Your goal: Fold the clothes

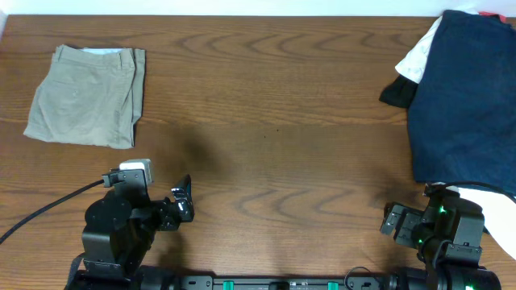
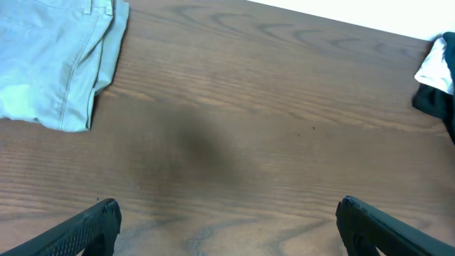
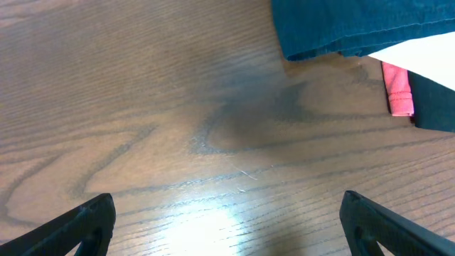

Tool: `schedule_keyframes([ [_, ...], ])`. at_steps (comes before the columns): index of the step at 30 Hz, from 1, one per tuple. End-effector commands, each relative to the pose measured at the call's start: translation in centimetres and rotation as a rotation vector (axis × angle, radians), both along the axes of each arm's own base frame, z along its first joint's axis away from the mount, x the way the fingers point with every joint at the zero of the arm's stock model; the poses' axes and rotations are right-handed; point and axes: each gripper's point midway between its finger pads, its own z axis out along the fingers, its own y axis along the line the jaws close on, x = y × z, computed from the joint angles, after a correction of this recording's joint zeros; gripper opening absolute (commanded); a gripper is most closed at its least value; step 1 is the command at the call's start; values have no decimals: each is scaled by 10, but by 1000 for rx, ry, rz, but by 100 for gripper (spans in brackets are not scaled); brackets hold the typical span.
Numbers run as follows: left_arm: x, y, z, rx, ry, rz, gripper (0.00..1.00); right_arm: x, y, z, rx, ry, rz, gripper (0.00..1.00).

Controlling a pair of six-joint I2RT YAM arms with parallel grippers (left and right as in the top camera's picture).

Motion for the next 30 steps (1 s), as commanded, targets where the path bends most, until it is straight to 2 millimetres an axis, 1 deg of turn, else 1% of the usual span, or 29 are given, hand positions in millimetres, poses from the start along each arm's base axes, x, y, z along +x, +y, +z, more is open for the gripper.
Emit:
schedule_keyframes([
  [1,0,1,-2,5,2,8,98,-2,-2,1,-12,-21,-9,99],
  [4,0,1,-2,5,2,8,98,-2,2,7,-17,-73,14,99],
  [7,0,1,-2,5,2,8,98,-3,3,9,-37,-106,32,99],
  [9,0,1,-2,5,2,8,98,-1,8,10,-42,-142,65,99],
  [11,0,1,-2,5,2,8,98,9,14,15,-61,-226,118,99],
  [13,0,1,-2,5,2,8,98,23,18,21,-78,-338,152,99],
  [18,0,1,-2,5,2,8,98,55,22,25,-85,-610,158,99],
  [21,0,1,-2,5,2,8,98,70,23,26,-89,-716,156,99],
  [23,0,1,-2,5,2,8,98,78,23,26,-100,-773,155,99],
  [25,0,1,-2,5,2,8,98,82,24,35,-187,-839,204,99],
  [27,0,1,-2,5,2,8,98,86,25,37,-264,-885,248,99],
  [30,0,1,-2,5,2,8,98,85,27,34,-349,-864,306,99],
])
